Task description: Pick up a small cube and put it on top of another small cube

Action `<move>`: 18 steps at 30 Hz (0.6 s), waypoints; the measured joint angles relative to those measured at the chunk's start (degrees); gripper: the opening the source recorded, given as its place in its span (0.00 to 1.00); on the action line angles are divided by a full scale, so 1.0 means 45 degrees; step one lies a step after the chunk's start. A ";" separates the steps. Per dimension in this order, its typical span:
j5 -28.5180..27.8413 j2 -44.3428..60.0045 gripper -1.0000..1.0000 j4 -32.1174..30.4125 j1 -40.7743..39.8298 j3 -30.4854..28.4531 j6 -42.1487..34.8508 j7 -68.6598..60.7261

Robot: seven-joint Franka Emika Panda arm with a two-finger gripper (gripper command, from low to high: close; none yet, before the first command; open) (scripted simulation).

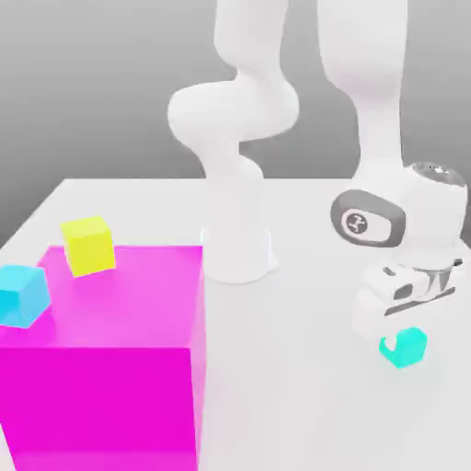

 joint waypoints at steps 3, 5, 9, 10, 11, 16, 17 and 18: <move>0.1179 -0.0905 0.00 -0.0239 -0.0898 0.1165 -0.0665 -0.0899; 0.2245 -0.1676 0.00 -0.0431 -0.1378 0.1890 -0.1211 -0.1699; 0.3745 -0.3275 0.00 -0.0537 -0.2189 0.2036 -0.2633 -0.2996; 0.3806 -0.3669 0.00 -0.0412 -0.2692 0.1769 -0.3145 -0.3192; 0.3834 -0.4064 0.00 -0.0265 -0.3390 0.1518 -0.3677 -0.3377; 0.3950 -0.6050 0.00 0.0553 -0.5321 -0.0076 -0.6420 -0.4344; 0.3966 -0.6443 0.00 0.0720 -0.5697 -0.0467 -0.6971 -0.4535; 0.3978 -0.6824 0.00 0.0877 -0.6066 -0.0858 -0.7501 -0.4715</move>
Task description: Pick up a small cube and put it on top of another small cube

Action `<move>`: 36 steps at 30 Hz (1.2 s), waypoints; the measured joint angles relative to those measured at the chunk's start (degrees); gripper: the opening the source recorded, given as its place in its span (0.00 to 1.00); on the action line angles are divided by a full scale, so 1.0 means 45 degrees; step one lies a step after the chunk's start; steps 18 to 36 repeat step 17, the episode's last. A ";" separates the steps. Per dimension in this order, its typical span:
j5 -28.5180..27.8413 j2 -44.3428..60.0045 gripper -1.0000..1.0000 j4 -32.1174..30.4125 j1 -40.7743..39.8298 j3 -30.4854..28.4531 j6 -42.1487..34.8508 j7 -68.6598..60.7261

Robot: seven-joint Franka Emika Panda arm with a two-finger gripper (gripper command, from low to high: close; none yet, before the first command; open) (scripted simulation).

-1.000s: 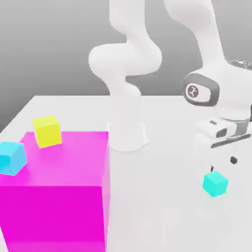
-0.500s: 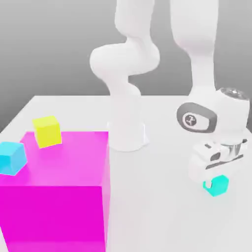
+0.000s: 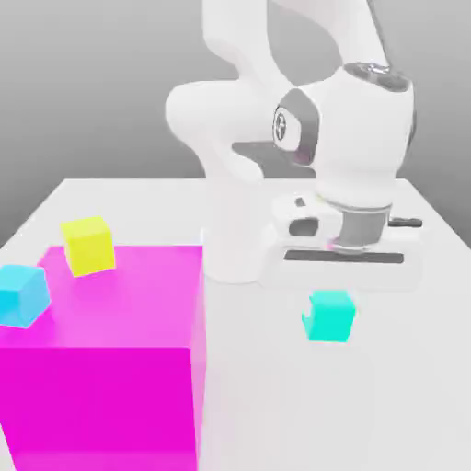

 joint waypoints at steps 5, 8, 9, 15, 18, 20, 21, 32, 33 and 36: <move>0.0024 -0.1886 0.00 0.0765 -0.1863 -0.1955 -0.2612 -0.0854; -0.0007 -0.3090 0.00 0.1284 -0.3085 -0.3223 -0.4311 -0.1372; -0.0029 -0.3496 0.00 0.1467 -0.3520 -0.3678 -0.4891 -0.1551; -0.0084 -0.3095 1.00 0.0302 -0.4002 -0.4246 -0.3324 -0.1779; -0.0084 -0.3095 1.00 0.0302 -0.4002 -0.4246 -0.3324 -0.1779; -0.0084 -0.3095 1.00 0.0302 -0.4002 -0.4246 -0.3324 -0.1779; -0.0084 -0.3095 1.00 0.0302 -0.4002 -0.4246 -0.3324 -0.1779; -0.0084 -0.3095 1.00 0.0302 -0.4002 -0.4246 -0.3324 -0.1779; -0.0084 -0.3095 1.00 0.0302 -0.4002 -0.4246 -0.3324 -0.1779; -0.0084 -0.3095 1.00 0.0302 -0.4002 -0.4246 -0.3324 -0.1779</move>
